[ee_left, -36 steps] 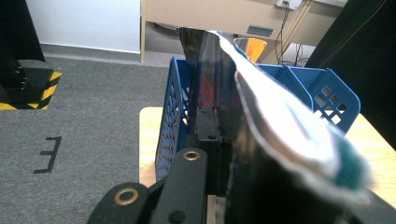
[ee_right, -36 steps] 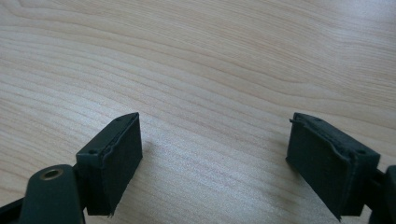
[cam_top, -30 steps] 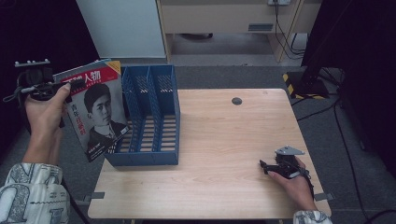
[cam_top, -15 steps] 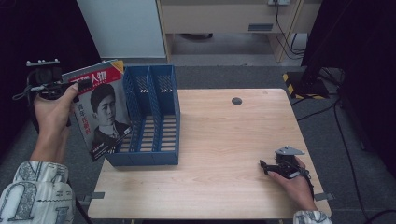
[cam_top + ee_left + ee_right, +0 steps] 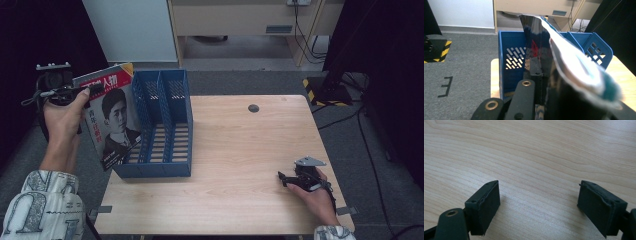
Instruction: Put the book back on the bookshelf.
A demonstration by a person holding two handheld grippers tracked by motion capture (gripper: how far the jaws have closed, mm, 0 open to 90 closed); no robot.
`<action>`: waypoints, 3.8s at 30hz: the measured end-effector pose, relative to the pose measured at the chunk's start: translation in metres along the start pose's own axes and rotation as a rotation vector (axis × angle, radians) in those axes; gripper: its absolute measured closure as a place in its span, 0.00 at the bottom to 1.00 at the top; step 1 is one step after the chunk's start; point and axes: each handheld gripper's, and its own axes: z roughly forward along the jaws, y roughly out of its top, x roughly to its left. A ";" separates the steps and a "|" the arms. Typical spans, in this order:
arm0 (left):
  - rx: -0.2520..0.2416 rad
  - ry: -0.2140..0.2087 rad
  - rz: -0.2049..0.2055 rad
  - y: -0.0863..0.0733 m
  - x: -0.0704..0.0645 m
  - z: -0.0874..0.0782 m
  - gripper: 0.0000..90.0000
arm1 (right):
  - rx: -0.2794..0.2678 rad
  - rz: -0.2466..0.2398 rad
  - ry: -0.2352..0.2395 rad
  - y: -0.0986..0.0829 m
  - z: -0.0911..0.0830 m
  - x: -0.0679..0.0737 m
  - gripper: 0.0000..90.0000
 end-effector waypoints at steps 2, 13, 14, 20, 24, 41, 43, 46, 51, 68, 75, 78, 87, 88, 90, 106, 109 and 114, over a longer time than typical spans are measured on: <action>0.000 -0.003 0.000 0.000 -0.001 0.001 0.96 | -0.001 -0.001 0.000 0.000 0.000 0.000 0.20; -0.026 -0.017 0.007 0.000 0.000 0.008 0.96 | 0.002 -0.004 0.001 0.000 0.000 0.000 0.20; -0.027 -0.015 0.008 0.000 -0.001 0.009 0.96 | 0.001 -0.002 0.001 0.000 0.000 0.000 0.20; -0.033 -0.018 0.025 -0.001 -0.003 0.016 0.96 | 0.005 -0.006 0.002 0.000 0.000 0.000 0.20; -0.040 -0.016 0.032 -0.002 -0.002 0.017 0.96 | 0.004 -0.006 0.002 0.000 0.000 0.000 0.20; -0.066 0.002 0.040 -0.009 0.004 0.020 0.96 | 0.005 -0.006 0.003 0.000 -0.001 0.000 0.20; -0.071 0.005 0.039 -0.010 0.004 0.020 0.96 | 0.005 -0.006 0.002 0.000 -0.001 0.000 0.20; -0.083 0.013 0.039 -0.011 0.005 0.019 0.96 | 0.005 -0.006 0.003 0.000 -0.001 0.000 0.20; -0.092 0.020 0.032 -0.008 0.006 0.014 0.96 | 0.005 -0.006 0.003 0.000 -0.001 0.000 0.20; -0.136 0.027 0.045 -0.011 0.008 0.018 0.96 | 0.005 -0.006 0.003 0.000 -0.001 0.000 0.20; -0.158 0.023 0.055 -0.016 0.007 0.024 0.96 | 0.005 -0.006 0.003 0.000 -0.001 0.000 0.20; -0.178 0.020 0.051 -0.017 0.008 0.024 0.96 | 0.005 -0.006 0.003 0.000 -0.001 0.000 0.20; -0.227 0.000 0.023 -0.028 0.011 0.027 0.96 | 0.005 -0.006 0.002 0.000 -0.001 0.000 0.20; -0.234 0.001 0.020 -0.030 0.011 0.027 0.96 | 0.005 -0.005 0.002 0.000 -0.001 0.000 0.20; -0.242 0.000 0.020 -0.033 0.011 0.028 0.96 | 0.005 -0.006 0.002 0.000 -0.001 0.000 0.20; -0.280 0.011 0.024 -0.047 0.010 0.031 0.96 | 0.005 -0.004 0.002 0.000 -0.001 0.000 0.20; -0.264 0.019 0.028 -0.050 0.008 0.031 0.96 | 0.005 -0.004 0.002 0.000 -0.001 0.000 0.20; -0.248 0.033 0.028 -0.051 0.009 0.031 0.96 | 0.005 -0.004 0.002 0.000 -0.001 0.000 0.20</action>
